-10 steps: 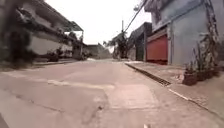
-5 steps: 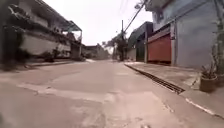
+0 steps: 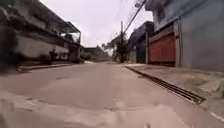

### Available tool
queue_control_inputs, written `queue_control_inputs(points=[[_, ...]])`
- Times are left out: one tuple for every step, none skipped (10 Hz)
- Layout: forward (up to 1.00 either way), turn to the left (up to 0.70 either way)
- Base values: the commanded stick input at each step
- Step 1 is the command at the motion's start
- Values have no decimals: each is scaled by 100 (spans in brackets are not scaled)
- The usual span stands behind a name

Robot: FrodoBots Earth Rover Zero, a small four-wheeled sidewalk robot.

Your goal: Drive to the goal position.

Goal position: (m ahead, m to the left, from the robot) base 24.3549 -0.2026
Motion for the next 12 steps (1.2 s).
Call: queue_control_inputs(points=[[100, 2], [100, 2], [100, 2], [100, 2], [100, 2], [100, 2], [100, 2], [100, 2], [100, 2], [100, 2], [100, 2], [100, 2]])
